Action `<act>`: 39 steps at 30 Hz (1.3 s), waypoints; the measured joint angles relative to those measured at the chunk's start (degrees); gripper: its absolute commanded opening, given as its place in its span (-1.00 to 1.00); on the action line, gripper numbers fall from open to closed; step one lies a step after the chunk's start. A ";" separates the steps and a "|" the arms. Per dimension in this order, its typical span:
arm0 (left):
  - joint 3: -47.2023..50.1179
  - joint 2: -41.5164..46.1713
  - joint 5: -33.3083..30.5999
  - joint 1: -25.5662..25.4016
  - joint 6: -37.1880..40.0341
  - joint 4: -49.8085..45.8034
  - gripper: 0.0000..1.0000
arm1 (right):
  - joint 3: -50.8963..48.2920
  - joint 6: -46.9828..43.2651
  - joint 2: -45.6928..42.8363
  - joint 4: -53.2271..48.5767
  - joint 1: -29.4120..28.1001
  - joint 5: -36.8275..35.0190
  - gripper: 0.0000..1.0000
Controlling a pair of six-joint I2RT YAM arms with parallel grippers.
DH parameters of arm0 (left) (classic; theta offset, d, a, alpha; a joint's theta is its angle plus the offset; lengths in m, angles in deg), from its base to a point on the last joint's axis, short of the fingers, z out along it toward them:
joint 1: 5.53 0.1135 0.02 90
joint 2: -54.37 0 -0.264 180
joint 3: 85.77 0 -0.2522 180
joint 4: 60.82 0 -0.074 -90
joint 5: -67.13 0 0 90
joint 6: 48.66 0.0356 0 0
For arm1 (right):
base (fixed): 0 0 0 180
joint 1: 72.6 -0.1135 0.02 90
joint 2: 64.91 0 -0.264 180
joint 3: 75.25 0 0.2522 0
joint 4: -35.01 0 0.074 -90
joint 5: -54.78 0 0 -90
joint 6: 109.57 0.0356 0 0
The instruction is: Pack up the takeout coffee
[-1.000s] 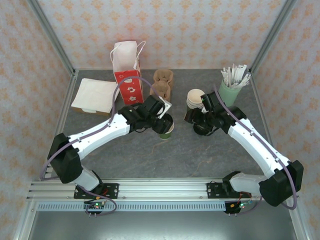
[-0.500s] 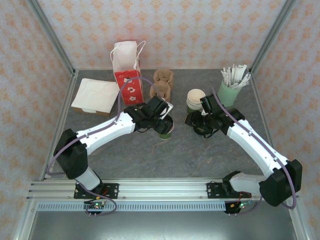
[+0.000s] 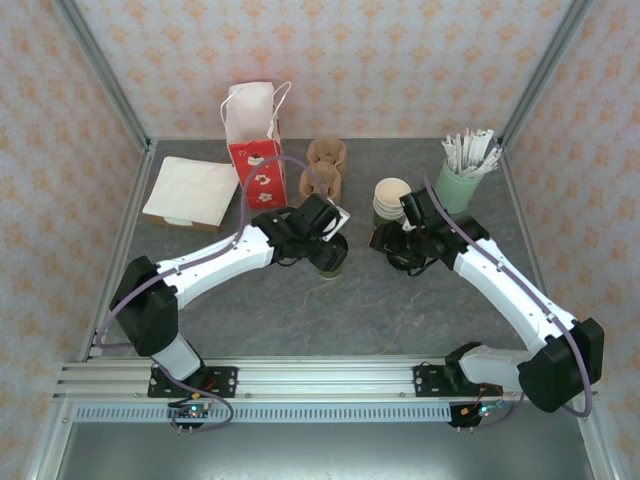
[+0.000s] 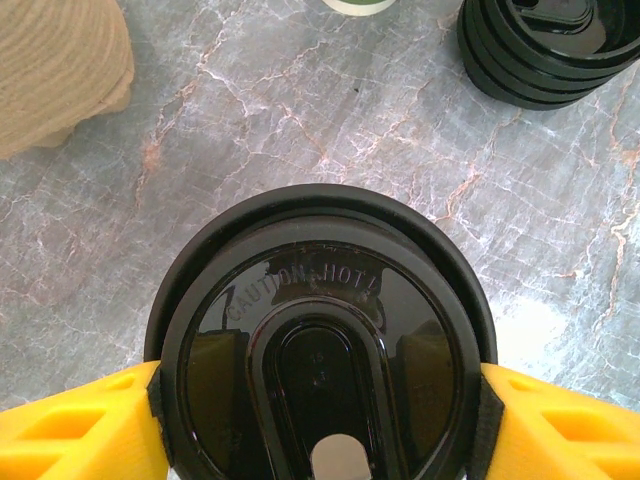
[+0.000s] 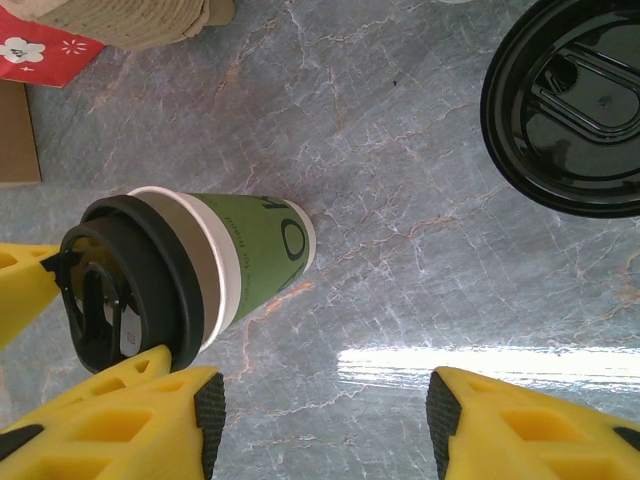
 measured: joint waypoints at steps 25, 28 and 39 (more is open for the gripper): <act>-0.15 -1.01 -2.16 -0.28 0.50 -0.02 0.43 | 0.02 0.00 0.59 0.15 0.00 0.63 0.14; -0.15 -1.01 -2.14 -0.28 0.52 -0.02 0.45 | 0.02 0.00 0.81 0.13 0.00 0.66 0.14; -0.15 -1.01 -2.12 -0.28 1.11 -0.02 0.56 | 0.02 0.00 1.09 0.13 0.00 0.92 0.14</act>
